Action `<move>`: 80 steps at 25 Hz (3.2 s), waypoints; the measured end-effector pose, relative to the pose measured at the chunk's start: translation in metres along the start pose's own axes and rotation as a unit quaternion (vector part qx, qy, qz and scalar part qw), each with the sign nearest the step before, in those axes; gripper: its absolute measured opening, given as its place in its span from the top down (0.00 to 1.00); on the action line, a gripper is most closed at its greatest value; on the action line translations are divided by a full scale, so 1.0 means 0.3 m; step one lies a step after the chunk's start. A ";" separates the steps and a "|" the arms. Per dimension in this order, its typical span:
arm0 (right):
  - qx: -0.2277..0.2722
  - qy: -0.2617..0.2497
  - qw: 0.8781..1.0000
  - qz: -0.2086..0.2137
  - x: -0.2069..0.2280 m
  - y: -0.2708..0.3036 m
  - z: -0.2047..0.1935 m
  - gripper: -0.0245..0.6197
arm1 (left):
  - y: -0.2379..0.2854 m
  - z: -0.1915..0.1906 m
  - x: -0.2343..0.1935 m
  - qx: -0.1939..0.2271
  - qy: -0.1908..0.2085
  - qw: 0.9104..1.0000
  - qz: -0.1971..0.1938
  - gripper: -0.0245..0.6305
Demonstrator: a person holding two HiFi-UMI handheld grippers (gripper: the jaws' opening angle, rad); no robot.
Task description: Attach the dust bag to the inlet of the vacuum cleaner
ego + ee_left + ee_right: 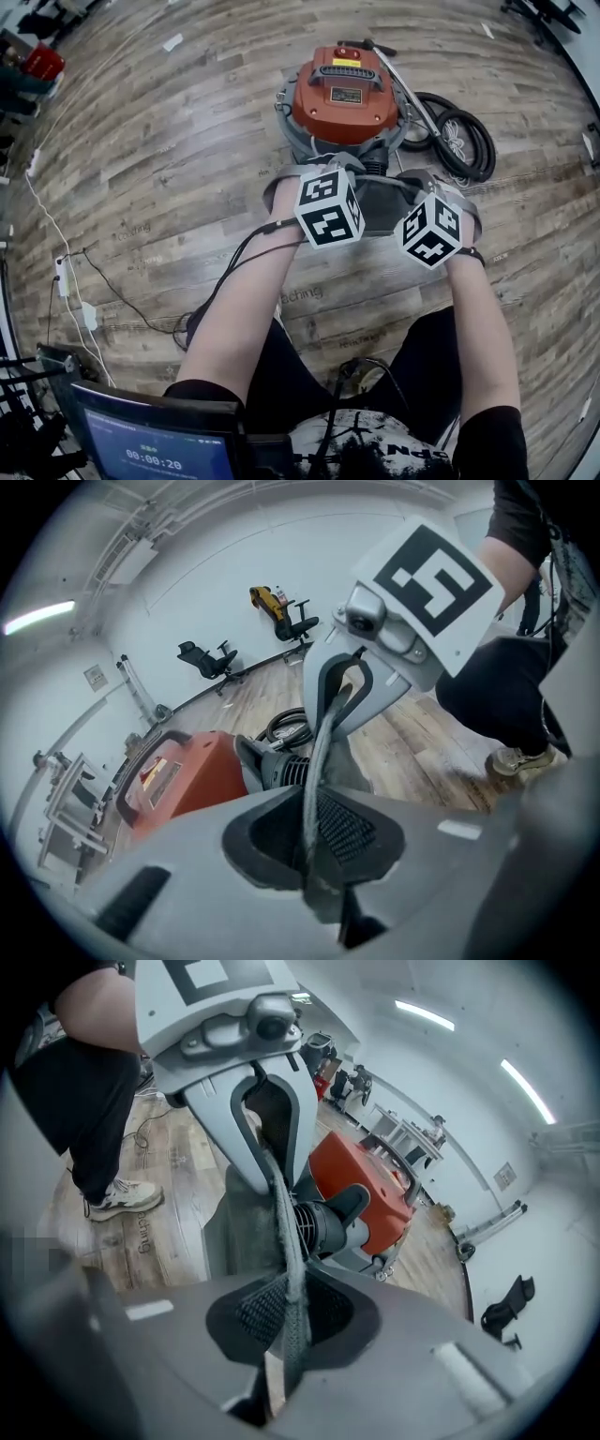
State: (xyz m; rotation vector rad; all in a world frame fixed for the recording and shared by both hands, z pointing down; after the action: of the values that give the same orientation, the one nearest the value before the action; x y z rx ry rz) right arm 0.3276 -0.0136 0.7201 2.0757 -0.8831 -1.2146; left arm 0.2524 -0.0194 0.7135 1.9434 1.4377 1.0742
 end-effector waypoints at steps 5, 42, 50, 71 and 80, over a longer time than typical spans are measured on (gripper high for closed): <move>0.000 -0.030 0.999 -0.011 0.012 -0.026 0.058 0.93 | 0.036 -0.060 0.027 -0.026 -0.045 0.998 -0.031 0.91; 0.011 -0.012 1.000 -0.027 0.010 -0.019 0.032 0.93 | 0.025 -0.024 0.002 -0.024 -0.045 0.999 -0.019 0.91; -0.012 0.013 1.000 -0.023 0.006 0.043 -0.015 0.93 | 0.015 0.004 0.002 0.010 -0.064 0.998 -0.009 0.90; 0.016 0.029 0.999 -0.038 -0.008 -0.010 -0.008 0.93 | 0.029 0.009 -0.018 -0.028 -0.018 0.999 0.008 0.88; 0.007 0.001 0.999 -0.035 0.023 0.015 0.018 0.93 | 0.041 -0.026 -0.030 -0.019 -0.050 0.999 -0.004 0.88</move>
State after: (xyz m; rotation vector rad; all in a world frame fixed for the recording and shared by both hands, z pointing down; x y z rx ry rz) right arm 0.3241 -0.0225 0.7177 2.1353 -0.8270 -1.2449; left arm 0.2517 -0.0324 0.7245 1.9348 1.3618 0.9797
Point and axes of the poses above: the fingertips, and each gripper's own axes: y forward along the fingers, x to its right, z out of its top, the point moved 4 cm from there along -y, backward along the fingers, and after that the axes turned 2 degrees about -z, right-handed, at the moved point
